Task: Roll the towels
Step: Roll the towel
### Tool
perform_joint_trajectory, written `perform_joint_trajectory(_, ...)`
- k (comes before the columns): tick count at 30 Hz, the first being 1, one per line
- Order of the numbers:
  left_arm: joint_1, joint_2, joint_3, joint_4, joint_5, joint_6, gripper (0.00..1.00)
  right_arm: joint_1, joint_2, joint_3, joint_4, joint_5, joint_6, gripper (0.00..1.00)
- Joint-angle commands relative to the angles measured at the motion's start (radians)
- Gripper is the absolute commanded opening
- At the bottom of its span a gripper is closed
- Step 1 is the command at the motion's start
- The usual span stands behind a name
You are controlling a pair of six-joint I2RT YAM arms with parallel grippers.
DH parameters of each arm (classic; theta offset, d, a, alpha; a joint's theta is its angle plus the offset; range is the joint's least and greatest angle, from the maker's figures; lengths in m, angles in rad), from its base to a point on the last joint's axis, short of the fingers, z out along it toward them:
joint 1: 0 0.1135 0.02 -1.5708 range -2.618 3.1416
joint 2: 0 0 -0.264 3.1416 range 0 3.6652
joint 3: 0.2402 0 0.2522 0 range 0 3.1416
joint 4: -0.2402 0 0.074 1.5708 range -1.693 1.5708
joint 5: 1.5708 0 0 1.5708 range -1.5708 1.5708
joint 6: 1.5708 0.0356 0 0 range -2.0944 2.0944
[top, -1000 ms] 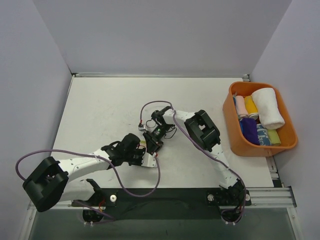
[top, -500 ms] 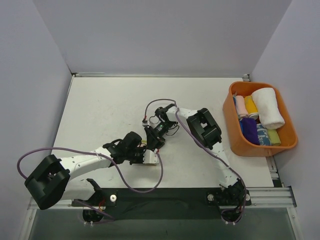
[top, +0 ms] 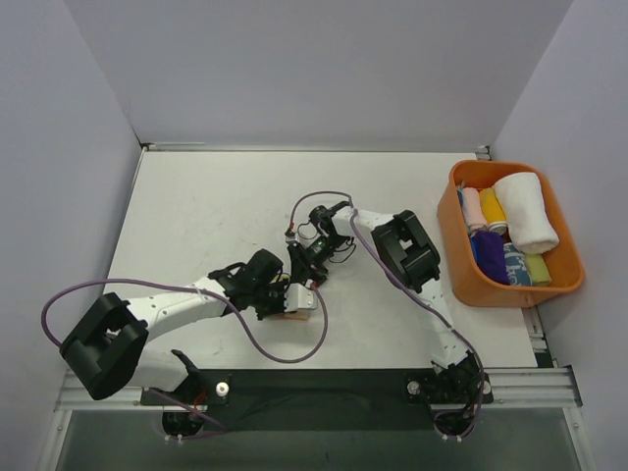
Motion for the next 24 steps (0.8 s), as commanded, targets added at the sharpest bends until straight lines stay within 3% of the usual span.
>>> perform_joint_trajectory(1,0.031,0.079,0.033,-0.223,0.088,-0.018,0.0,-0.042,-0.048,-0.028,0.022,0.23,-0.021,0.45)
perform_joint_trajectory(11,0.235,0.381,0.274,-0.466,0.358,0.09,0.0,-0.17,-0.283,-0.079,0.067,0.258,-0.008,0.43)
perform_joint_trajectory(16,0.359,0.578,0.477,-0.632,0.512,0.182,0.0,-0.234,-0.421,-0.215,0.123,0.273,-0.001,0.37)
perform_joint_trajectory(24,0.459,0.814,0.687,-0.766,0.575,0.229,0.0,-0.214,-0.623,-0.389,0.214,0.35,-0.025,0.3)
